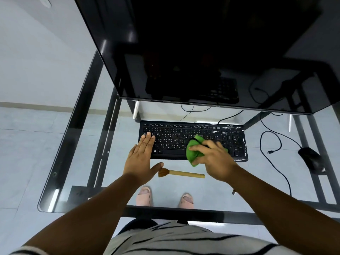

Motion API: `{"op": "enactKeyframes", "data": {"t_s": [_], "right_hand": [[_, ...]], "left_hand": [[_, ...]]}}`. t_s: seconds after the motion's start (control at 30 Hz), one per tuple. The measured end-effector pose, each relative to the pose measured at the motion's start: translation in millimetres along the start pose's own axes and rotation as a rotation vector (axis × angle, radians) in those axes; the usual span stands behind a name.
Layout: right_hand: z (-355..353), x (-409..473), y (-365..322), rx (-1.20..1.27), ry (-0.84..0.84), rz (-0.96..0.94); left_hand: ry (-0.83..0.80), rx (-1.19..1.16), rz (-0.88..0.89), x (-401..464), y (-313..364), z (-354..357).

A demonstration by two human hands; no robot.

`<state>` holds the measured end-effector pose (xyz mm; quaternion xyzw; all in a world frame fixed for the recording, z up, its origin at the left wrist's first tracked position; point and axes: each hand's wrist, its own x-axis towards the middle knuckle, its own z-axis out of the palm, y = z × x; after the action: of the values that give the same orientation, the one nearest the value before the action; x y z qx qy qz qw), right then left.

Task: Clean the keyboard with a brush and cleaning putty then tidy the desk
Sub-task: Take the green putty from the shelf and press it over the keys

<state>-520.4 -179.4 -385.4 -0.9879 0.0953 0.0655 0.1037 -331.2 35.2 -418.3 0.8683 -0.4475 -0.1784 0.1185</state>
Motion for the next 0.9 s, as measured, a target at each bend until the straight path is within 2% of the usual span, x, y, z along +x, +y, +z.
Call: {"op": "enactKeyframes", "data": {"t_s": [0.13,0.27,0.4,0.53,0.73,0.9], "right_hand": [[-4.1,-19.7,24.1,0.000,0.083,0.078],[-1.0,-15.4,18.7,0.056,0.175,0.139],[2.8,-12.2,9.7,0.045,0.123,0.051],[0.7,-31.5,36.5,0.014,0.074,0.046],[-3.3,-45.8,54.6,0.054,0.183,0.139],[3.1,-35.8,38.3,0.084,0.135,0.060]], "left_hand": [[0.023,0.013,-0.031,-0.2,6.4,1.8],[0.077,-0.016,-0.061,2.4,19.2,4.8],[0.101,-0.018,-0.036,8.3,31.5,6.3],[0.089,0.013,-0.007,12.8,39.4,8.4],[0.079,0.026,0.009,13.0,55.2,17.2],[0.069,0.035,0.025,17.9,68.6,21.6]]}}
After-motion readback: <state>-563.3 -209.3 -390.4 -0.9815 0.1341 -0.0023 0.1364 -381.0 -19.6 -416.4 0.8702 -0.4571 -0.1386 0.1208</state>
